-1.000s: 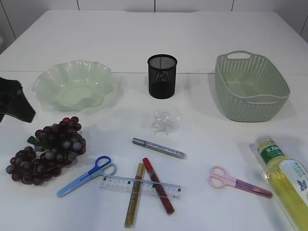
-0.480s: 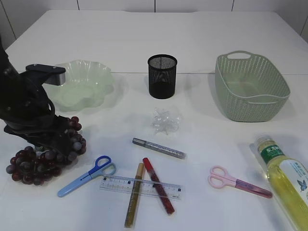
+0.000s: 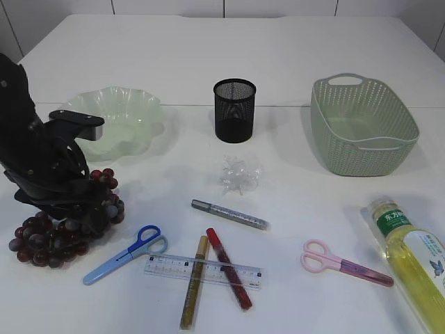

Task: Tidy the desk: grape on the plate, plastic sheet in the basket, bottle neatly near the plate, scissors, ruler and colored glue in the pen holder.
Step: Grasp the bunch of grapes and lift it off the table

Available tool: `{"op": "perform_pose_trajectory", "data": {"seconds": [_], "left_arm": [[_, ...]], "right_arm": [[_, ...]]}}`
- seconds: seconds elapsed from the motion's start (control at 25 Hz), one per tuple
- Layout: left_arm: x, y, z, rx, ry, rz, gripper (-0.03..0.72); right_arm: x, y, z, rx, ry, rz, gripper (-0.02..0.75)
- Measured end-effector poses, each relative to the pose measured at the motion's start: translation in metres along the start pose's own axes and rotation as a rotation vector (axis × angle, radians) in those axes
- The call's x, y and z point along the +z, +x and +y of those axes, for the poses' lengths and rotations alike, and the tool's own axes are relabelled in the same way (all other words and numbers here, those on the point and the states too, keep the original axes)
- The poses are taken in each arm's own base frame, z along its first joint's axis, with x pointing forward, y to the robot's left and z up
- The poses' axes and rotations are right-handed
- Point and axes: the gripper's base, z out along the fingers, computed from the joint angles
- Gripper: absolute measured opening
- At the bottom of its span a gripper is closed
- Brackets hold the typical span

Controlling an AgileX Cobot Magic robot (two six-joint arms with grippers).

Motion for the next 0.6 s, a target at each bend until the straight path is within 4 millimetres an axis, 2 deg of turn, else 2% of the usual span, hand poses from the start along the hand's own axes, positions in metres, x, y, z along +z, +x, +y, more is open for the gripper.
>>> {"op": "perform_pose_trajectory", "data": {"seconds": [0.44, 0.6], "left_arm": [[0.028, -0.005, 0.005, 0.018, -0.028, 0.012, 0.594], [0.033, -0.008, 0.006, 0.023, -0.035, -0.009, 0.591]], "right_arm": [[0.0, 0.0, 0.0, -0.003, -0.001, 0.001, 0.541], [0.0, 0.0, 0.0, -0.004, -0.001, 0.001, 0.522]]}}
